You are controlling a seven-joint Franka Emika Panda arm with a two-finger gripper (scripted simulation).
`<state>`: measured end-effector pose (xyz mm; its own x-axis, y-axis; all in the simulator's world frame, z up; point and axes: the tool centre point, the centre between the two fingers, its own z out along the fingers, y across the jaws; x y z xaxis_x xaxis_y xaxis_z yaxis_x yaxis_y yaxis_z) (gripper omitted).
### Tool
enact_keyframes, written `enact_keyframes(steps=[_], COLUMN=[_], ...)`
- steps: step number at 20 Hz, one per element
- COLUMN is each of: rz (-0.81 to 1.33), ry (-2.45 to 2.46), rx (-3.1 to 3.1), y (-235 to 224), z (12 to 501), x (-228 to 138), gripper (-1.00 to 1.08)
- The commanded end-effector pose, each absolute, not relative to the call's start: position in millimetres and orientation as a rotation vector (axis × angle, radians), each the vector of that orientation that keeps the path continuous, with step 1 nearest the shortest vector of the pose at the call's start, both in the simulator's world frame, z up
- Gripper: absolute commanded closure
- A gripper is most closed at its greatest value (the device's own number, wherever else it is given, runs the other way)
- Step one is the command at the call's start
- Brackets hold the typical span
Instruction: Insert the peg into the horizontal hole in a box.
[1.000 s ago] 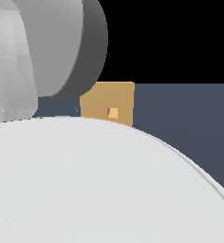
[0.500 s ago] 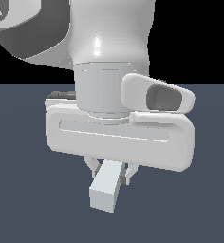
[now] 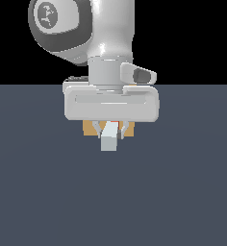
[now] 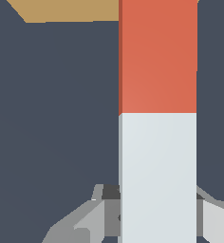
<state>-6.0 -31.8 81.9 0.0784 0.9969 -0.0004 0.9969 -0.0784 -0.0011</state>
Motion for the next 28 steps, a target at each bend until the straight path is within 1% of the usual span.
enact_keyframes(steps=[1, 15, 19, 28], rz=[0.001, 0.004, 0.003, 0.000], ry=[-2.152, -2.155, -2.155, -2.157], rx=[-2.290, -2.284, -2.284, -2.284], y=[-22, -13, 6, 72], z=[85, 84, 85, 86], x=[-7, -9, -8, -4], gripper=[1.08, 1.08, 1.08, 1.08])
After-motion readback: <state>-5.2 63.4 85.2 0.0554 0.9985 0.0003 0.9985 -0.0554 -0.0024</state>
